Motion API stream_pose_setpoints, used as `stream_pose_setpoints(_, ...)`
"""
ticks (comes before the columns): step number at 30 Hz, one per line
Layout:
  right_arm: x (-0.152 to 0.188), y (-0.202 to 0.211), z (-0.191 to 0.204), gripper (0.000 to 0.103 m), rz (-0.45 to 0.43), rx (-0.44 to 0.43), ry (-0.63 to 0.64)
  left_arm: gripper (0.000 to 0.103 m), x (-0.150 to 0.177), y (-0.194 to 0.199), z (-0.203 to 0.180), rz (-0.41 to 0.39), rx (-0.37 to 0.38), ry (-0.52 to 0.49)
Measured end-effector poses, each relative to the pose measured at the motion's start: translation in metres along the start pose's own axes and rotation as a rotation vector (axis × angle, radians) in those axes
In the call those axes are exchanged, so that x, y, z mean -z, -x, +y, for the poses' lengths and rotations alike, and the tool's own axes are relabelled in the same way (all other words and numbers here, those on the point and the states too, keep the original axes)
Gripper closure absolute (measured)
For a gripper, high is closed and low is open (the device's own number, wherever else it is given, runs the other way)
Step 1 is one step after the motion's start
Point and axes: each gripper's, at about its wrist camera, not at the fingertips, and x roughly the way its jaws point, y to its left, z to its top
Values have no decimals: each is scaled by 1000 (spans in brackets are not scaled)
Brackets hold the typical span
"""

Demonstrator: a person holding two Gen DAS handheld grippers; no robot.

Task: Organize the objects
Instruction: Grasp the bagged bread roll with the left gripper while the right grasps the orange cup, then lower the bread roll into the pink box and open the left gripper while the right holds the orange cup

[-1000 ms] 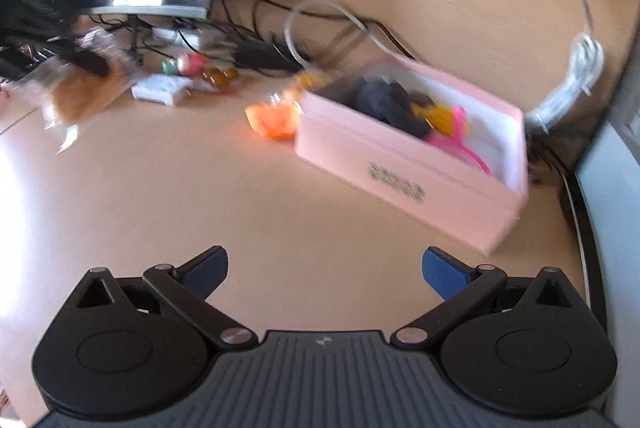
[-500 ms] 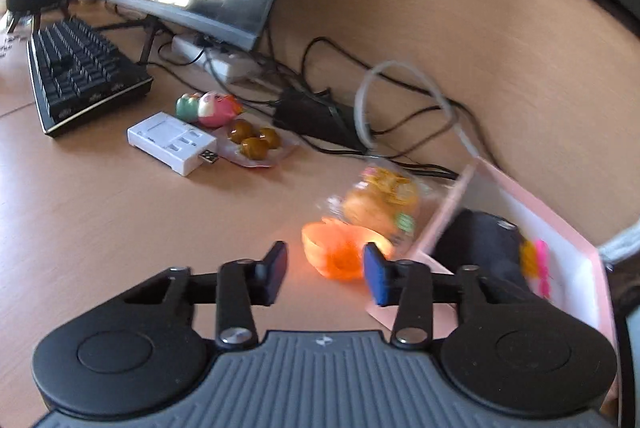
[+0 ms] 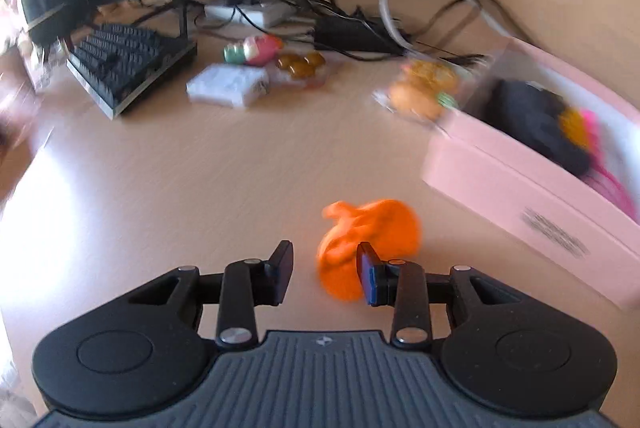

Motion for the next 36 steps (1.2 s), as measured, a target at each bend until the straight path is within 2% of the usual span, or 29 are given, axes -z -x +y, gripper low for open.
stream_pose_setpoints(2, 20, 20, -1, 63, -27, 90, 50, 60, -2, -11, -6, 12, 25, -10)
stream_pose_setpoints(4, 37, 41, -4, 41, -65, 148, 86, 60, -1, -20, -13, 23, 45, -15)
stream_pose_setpoints(6, 48, 58, -6, 28, -87, 169, 97, 60, 0, -27, -19, 36, 62, -24)
stream_pose_setpoints(9, 56, 69, -6, 18, -93, 173, 109, 60, 5, -36, -30, 63, 58, -68)
stream_pose_setpoints(12, 56, 68, -11, 18, -70, 179, 48, 60, 14, -43, -43, 97, 25, -146)
stream_pose_setpoints(18, 51, 52, -15, 18, -51, 176, -60, 60, 23, -44, -47, 138, 64, -197)
stream_pose_setpoints(30, 47, 43, 17, 17, -56, 82, 4, 60, 23, -48, -45, 201, 104, -290)
stream_pose_setpoints(36, 54, 49, 36, 17, -69, 97, -9, 60, 21, -52, -49, 221, 144, -334)
